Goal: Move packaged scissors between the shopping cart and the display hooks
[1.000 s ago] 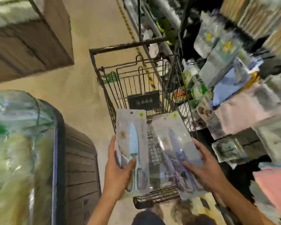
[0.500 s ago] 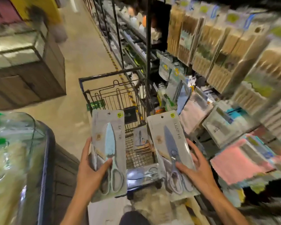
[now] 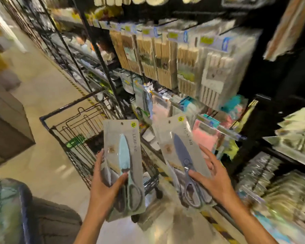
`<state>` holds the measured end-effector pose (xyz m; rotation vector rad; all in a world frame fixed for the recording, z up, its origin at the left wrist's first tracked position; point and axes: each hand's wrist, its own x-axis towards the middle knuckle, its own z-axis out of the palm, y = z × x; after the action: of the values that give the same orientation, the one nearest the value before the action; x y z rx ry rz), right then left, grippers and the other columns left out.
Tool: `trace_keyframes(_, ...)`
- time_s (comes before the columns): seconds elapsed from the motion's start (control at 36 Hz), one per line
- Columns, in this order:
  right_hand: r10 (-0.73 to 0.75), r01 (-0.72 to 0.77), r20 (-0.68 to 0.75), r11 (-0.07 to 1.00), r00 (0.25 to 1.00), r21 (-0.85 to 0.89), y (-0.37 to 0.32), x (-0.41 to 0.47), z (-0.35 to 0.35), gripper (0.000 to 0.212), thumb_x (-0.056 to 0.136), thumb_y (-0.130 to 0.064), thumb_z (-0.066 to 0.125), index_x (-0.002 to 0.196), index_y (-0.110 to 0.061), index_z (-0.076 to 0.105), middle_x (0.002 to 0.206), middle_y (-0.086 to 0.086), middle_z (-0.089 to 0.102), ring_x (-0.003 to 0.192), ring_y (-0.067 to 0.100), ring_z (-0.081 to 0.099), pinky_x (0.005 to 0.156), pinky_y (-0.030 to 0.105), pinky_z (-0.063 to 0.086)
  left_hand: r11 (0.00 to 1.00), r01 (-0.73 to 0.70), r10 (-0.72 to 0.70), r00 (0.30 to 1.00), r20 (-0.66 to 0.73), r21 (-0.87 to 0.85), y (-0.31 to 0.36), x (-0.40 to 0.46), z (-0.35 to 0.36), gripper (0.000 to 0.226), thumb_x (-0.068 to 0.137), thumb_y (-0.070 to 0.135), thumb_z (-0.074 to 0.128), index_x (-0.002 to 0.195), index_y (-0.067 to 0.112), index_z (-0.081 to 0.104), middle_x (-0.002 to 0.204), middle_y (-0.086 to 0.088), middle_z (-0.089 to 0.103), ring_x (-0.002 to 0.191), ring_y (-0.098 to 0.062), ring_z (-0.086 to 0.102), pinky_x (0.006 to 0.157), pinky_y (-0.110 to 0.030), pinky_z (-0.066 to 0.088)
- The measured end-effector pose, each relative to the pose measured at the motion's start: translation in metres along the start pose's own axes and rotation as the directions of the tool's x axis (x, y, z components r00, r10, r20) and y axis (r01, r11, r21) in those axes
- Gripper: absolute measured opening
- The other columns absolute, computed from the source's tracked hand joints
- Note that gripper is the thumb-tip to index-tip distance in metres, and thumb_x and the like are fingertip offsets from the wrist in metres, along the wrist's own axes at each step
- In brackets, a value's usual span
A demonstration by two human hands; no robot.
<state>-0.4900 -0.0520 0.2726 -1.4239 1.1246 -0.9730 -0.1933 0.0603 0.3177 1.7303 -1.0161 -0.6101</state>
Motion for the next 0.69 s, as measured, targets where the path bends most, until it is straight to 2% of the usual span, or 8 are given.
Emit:
trace_keyframes(0.08, -0.003, 0.005, -0.079, 1.0, 0.997, 0.026, 0.002, -0.027, -0.018, 0.08, 0.073, -0.027, 0.087, 0.141, -0.047, 0.048, 0.14, -0.016, 0.06, 0.123, 0.006, 0.061, 0.104, 0.045, 0.05, 0.999, -0.054, 0.054, 0.993, 0.109, -0.003, 0.011, 0.001, 0.017, 0.1, 0.07, 0.037, 0.084, 0.147, 0.059, 0.024, 0.159, 0.015, 0.032, 0.143, -0.022, 0.04, 0.107, -0.061, 0.043)
trace_keyframes(0.22, -0.001, 0.007, -0.263, 1.0, 0.965, 0.023, -0.009, -0.075, -0.035, 0.079, 0.074, -0.027, 0.084, 0.142, -0.043, 0.047, 0.124, -0.027, 0.066, 0.115, 0.0, 0.064, 0.094, 0.03, 0.057, 0.985, -0.132, 0.158, 0.944, 0.288, -0.108, 0.03, -0.003, 0.047, 0.098, 0.072, 0.038, 0.086, 0.147, 0.057, 0.026, 0.156, 0.016, 0.036, 0.139, -0.021, 0.045, 0.105, -0.057, 0.047)
trace_keyframes(0.31, -0.013, 0.01, -0.378, 1.0, 0.926, -0.011, -0.017, -0.106, -0.041, 0.08, 0.077, -0.017, 0.084, 0.145, -0.036, 0.045, 0.122, -0.035, 0.063, 0.114, -0.002, 0.063, 0.093, 0.026, 0.056, 0.967, -0.193, 0.243, 0.896, 0.373, -0.166, 0.04, -0.009, 0.062, 0.099, 0.074, 0.021, 0.083, 0.151, 0.046, 0.028, 0.146, 0.037, 0.038, 0.138, -0.003, 0.043, 0.111, -0.041, 0.042)
trace_keyframes(0.36, -0.024, 0.015, -0.448, 1.0, 0.894, -0.024, -0.02, -0.128, -0.045, 0.079, 0.076, -0.02, 0.083, 0.144, -0.034, 0.046, 0.125, -0.034, 0.062, 0.116, -0.002, 0.063, 0.092, 0.025, 0.056, 0.953, -0.231, 0.293, 0.867, 0.403, -0.196, 0.045, -0.013, 0.071, 0.097, 0.072, 0.02, 0.082, 0.151, 0.042, 0.03, 0.144, 0.045, 0.033, 0.137, 0.013, 0.036, 0.115, -0.029, 0.035)
trace_keyframes(0.5, -0.03, -0.002, -0.593, 0.999, 0.805, -0.052, -0.029, -0.189, -0.053, 0.078, 0.077, -0.022, 0.083, 0.144, -0.038, 0.046, 0.133, -0.03, 0.059, 0.119, 0.0, 0.062, 0.091, 0.022, 0.057, 0.925, -0.283, 0.376, 0.773, 0.511, -0.252, 0.054, -0.032, 0.093, 0.096, 0.077, 0.014, 0.085, 0.152, 0.035, 0.029, 0.15, 0.029, 0.032, 0.129, 0.027, 0.03, 0.099, 0.004, 0.029)
trace_keyframes(0.56, -0.03, -0.012, -0.635, 0.998, 0.772, -0.061, -0.033, -0.213, -0.058, 0.079, 0.078, -0.023, 0.082, 0.146, -0.037, 0.044, 0.138, -0.022, 0.058, 0.121, 0.003, 0.061, 0.094, 0.025, 0.056, 0.92, -0.289, 0.39, 0.741, 0.547, -0.263, 0.063, -0.043, 0.102, 0.094, 0.08, 0.009, 0.081, 0.154, 0.031, 0.029, 0.147, 0.032, 0.033, 0.124, 0.032, 0.03, 0.096, 0.005, 0.029)
trace_keyframes(0.64, -0.029, -0.045, -0.68, 0.995, 0.733, -0.091, -0.042, -0.244, -0.069, 0.08, 0.078, -0.028, 0.082, 0.147, -0.04, 0.042, 0.14, -0.024, 0.056, 0.122, 0.002, 0.06, 0.096, 0.028, 0.056, 0.916, -0.274, 0.398, 0.699, 0.594, -0.292, 0.077, -0.061, 0.113, 0.092, 0.082, 0.012, 0.08, 0.153, 0.037, 0.028, 0.15, 0.028, 0.035, 0.124, 0.03, 0.032, 0.106, -0.011, 0.029)
trace_keyframes(0.69, -0.039, -0.051, -0.709, 0.993, 0.705, -0.106, -0.048, -0.263, -0.077, 0.079, 0.079, -0.029, 0.082, 0.146, -0.043, 0.042, 0.139, -0.024, 0.056, 0.122, 0.001, 0.06, 0.097, 0.03, 0.056, 0.91, -0.265, 0.412, 0.669, 0.619, -0.318, 0.089, -0.076, 0.121, 0.092, 0.082, 0.011, 0.08, 0.151, 0.043, 0.028, 0.146, 0.036, 0.034, 0.122, 0.028, 0.035, 0.106, -0.012, 0.03)
